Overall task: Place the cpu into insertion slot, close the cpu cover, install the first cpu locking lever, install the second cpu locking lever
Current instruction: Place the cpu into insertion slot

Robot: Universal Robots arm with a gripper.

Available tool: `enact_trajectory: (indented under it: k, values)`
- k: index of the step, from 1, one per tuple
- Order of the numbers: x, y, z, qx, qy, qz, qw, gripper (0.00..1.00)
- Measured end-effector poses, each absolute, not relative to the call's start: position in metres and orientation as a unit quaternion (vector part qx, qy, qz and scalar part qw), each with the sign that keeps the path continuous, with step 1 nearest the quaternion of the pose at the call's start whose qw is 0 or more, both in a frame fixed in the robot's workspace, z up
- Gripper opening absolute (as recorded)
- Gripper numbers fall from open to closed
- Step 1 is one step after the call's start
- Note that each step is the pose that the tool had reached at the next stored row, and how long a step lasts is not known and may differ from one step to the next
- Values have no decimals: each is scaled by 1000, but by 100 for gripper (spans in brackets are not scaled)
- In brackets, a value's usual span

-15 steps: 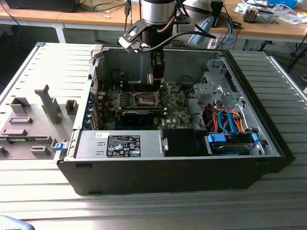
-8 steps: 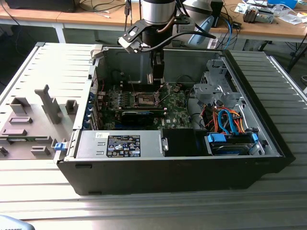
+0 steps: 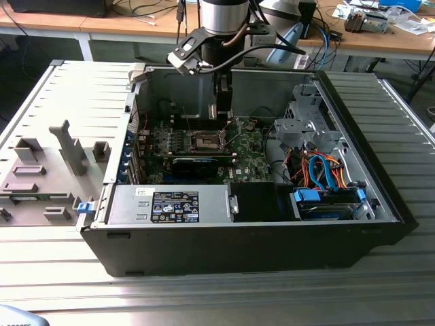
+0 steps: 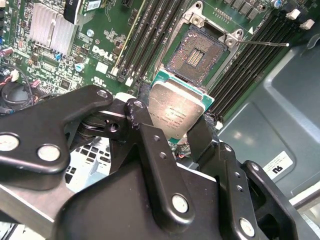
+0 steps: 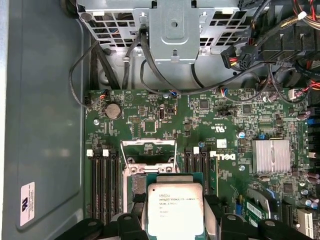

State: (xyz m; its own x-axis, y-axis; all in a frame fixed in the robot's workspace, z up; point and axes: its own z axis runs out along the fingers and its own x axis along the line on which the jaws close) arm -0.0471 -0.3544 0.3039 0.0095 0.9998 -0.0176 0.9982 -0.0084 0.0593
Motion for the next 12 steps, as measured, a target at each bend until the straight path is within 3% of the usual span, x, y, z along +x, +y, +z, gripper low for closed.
enact_trajectory:
  k: [12]
  values:
    - [-47, -354, 304, 715, 698, 14, 27, 55]
